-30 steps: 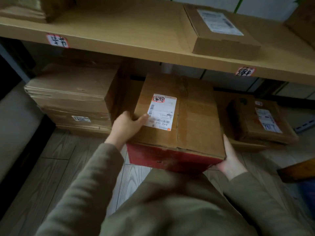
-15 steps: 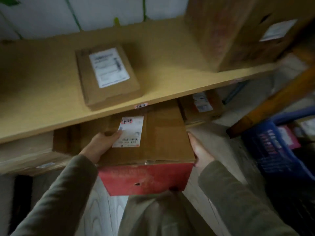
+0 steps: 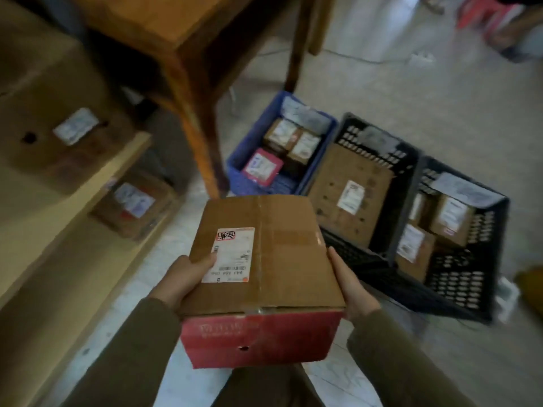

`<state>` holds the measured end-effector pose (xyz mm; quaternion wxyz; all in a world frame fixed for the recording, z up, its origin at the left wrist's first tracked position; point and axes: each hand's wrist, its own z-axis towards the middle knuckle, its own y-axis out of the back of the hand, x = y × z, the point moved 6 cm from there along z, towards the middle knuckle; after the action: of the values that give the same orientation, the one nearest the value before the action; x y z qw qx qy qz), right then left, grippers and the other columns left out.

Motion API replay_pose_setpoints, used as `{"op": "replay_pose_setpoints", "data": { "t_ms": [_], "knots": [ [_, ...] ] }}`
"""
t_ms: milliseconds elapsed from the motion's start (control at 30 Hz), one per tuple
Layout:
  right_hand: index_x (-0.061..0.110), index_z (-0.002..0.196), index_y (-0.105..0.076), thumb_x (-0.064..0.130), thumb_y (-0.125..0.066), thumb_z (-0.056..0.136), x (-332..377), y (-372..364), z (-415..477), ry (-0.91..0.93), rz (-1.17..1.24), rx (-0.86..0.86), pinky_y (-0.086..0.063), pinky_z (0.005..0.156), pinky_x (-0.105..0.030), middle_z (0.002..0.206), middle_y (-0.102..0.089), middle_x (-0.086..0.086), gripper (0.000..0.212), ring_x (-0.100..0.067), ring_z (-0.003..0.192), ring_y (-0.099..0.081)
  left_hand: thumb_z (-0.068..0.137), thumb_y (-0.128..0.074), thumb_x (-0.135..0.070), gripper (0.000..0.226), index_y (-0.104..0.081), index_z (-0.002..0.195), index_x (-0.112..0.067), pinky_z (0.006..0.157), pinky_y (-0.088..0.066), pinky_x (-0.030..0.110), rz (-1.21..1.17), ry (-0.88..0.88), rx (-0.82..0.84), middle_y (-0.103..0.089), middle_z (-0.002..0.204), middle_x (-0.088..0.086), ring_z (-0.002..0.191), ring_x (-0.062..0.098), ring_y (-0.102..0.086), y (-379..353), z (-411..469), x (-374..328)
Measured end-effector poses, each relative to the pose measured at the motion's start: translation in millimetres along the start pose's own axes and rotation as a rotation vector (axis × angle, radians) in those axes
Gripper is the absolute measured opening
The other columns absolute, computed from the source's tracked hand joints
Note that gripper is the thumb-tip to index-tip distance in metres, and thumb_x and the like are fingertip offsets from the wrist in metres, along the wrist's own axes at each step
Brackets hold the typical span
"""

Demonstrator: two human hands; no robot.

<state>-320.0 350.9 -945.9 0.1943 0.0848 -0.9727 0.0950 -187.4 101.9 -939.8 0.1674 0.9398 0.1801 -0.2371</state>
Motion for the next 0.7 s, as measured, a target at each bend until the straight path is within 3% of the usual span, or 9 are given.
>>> {"op": "replay_pose_setpoints", "data": {
  "t_ms": [100, 233, 300, 367, 500, 600, 700],
  "knots": [
    [0.016, 0.111, -0.062, 0.050, -0.049, 0.090, 42, 52, -11, 0.017, 0.087, -0.029, -0.053, 0.082, -0.044, 0.109, -0.068, -0.019, 0.042, -0.034, 0.100, -0.064, 0.084, -0.062, -0.045, 0.042, -0.064, 0.105, -0.009, 0.088, -0.051, 0.040, 0.126, -0.050, 0.052, -0.069, 0.102, 0.013, 0.091, 0.029, -0.065, -61, -2, -69],
    [0.016, 0.114, -0.058, 0.046, -0.056, 0.087, 110, 116, -8, 0.036, 0.136, -0.102, -0.049, 0.092, -0.048, 0.114, -0.066, -0.017, 0.040, -0.034, 0.105, -0.063, 0.075, -0.066, -0.053, 0.047, -0.065, 0.103, -0.016, 0.091, -0.051, 0.043, 0.219, -0.133, 0.100, -0.070, 0.101, 0.008, 0.092, 0.026, -0.066, -134, 8, -161],
    [0.016, 0.117, -0.057, 0.042, -0.055, 0.090, 145, 144, 0, 0.058, 0.134, -0.129, -0.051, 0.087, -0.044, 0.114, -0.066, -0.015, 0.038, -0.032, 0.104, -0.063, 0.073, -0.068, -0.052, 0.056, -0.060, 0.113, -0.015, 0.091, -0.050, 0.039, 0.231, -0.164, 0.103, -0.067, 0.106, 0.004, 0.097, 0.025, -0.064, -168, 18, -200],
    [0.016, 0.116, -0.058, 0.037, -0.052, 0.092, 180, 171, 12, 0.100, 0.133, -0.186, -0.052, 0.077, -0.037, 0.112, -0.066, -0.013, 0.032, -0.028, 0.100, -0.063, 0.081, -0.066, -0.043, 0.049, -0.055, 0.120, -0.015, 0.089, -0.048, 0.035, 0.250, -0.198, 0.100, -0.063, 0.110, 0.003, 0.101, 0.024, -0.061, -201, 31, -235],
    [0.016, 0.118, -0.059, 0.029, -0.052, 0.094, 228, 210, 49, 0.147, 0.143, -0.305, -0.051, 0.084, -0.041, 0.108, -0.065, -0.010, 0.029, -0.026, 0.098, -0.061, 0.083, -0.066, -0.035, 0.045, -0.053, 0.122, -0.018, 0.097, -0.047, 0.041, 0.287, -0.243, 0.153, -0.062, 0.119, 0.006, 0.106, 0.025, -0.059, -258, 66, -284],
    [0.022, 0.120, -0.053, 0.028, -0.049, 0.096, 252, 227, 87, 0.166, 0.138, -0.389, -0.047, 0.071, -0.035, 0.102, -0.060, -0.002, 0.025, -0.020, 0.091, -0.056, 0.082, -0.068, -0.026, 0.050, -0.049, 0.127, -0.016, 0.099, -0.045, 0.047, 0.312, -0.242, 0.176, -0.060, 0.125, 0.009, 0.112, 0.027, -0.057, -288, 106, -302],
    [0.021, 0.133, -0.047, 0.028, -0.045, 0.097, 264, 242, 135, 0.183, 0.115, -0.443, -0.047, 0.091, -0.044, 0.119, -0.057, -0.006, 0.037, -0.024, 0.105, -0.055, 0.087, -0.062, -0.012, 0.047, -0.046, 0.131, -0.011, 0.100, -0.044, 0.047, 0.349, -0.235, 0.188, -0.056, 0.129, 0.012, 0.116, 0.029, -0.054, -316, 151, -311]
  ]
}}
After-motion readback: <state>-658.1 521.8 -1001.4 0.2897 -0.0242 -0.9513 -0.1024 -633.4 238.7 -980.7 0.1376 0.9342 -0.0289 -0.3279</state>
